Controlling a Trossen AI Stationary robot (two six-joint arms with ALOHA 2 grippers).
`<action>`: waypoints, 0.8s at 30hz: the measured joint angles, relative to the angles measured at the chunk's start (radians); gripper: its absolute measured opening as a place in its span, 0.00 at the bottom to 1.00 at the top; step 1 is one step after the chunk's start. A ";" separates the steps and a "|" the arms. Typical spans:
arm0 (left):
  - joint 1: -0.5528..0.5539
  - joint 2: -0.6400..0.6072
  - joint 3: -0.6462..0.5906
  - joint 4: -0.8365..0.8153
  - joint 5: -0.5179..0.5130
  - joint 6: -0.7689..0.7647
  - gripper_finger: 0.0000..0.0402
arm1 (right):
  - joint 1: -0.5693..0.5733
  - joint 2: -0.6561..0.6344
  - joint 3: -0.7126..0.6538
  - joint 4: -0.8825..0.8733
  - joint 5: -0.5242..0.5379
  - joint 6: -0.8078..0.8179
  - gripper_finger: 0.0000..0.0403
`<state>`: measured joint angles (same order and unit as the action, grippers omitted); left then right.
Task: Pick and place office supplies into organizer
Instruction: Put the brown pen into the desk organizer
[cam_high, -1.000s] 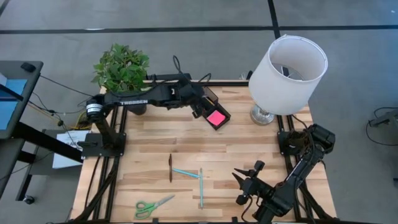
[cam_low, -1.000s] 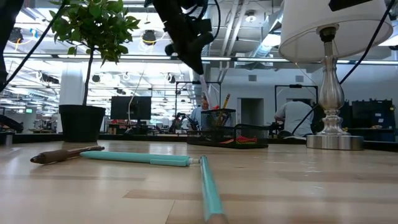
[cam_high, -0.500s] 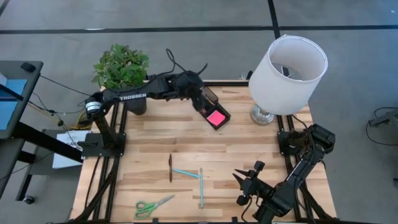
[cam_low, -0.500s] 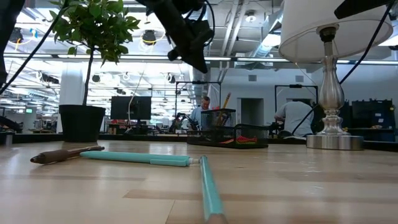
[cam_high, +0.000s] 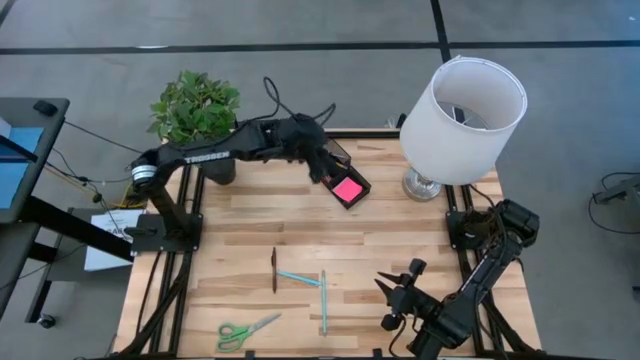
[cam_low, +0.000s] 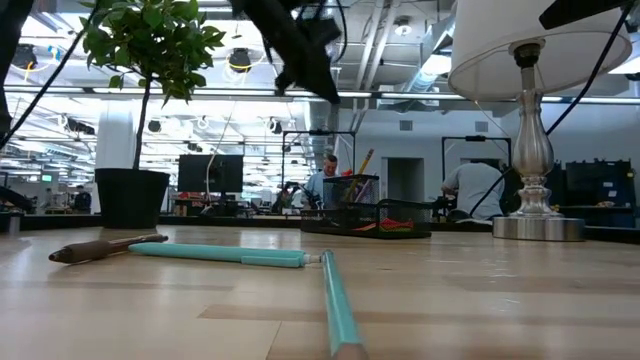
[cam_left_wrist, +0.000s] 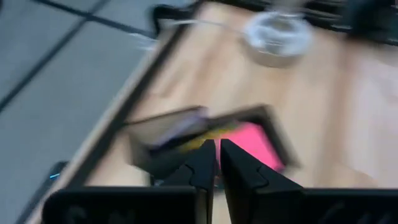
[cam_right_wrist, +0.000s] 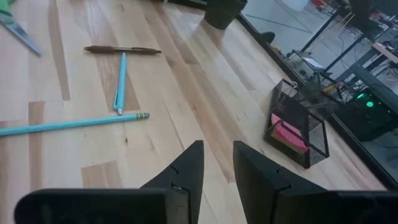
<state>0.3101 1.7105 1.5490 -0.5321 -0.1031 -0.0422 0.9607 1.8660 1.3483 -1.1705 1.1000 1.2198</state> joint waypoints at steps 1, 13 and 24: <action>-0.019 -0.017 0.000 -0.025 0.024 0.001 0.04 | 0.000 0.000 0.000 -0.002 0.000 0.000 0.20; -0.537 -0.323 0.000 -0.288 -0.378 -0.077 0.00 | 0.001 0.000 0.000 -0.010 0.078 -0.001 0.20; -1.040 -0.238 -0.212 -0.450 -0.893 -0.759 0.01 | 0.047 0.000 0.000 0.042 0.234 -0.045 0.20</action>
<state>-0.7295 1.4730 1.3367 -0.9826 -0.9960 -0.8012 1.0077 1.8660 1.3479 -1.1283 1.3338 1.1749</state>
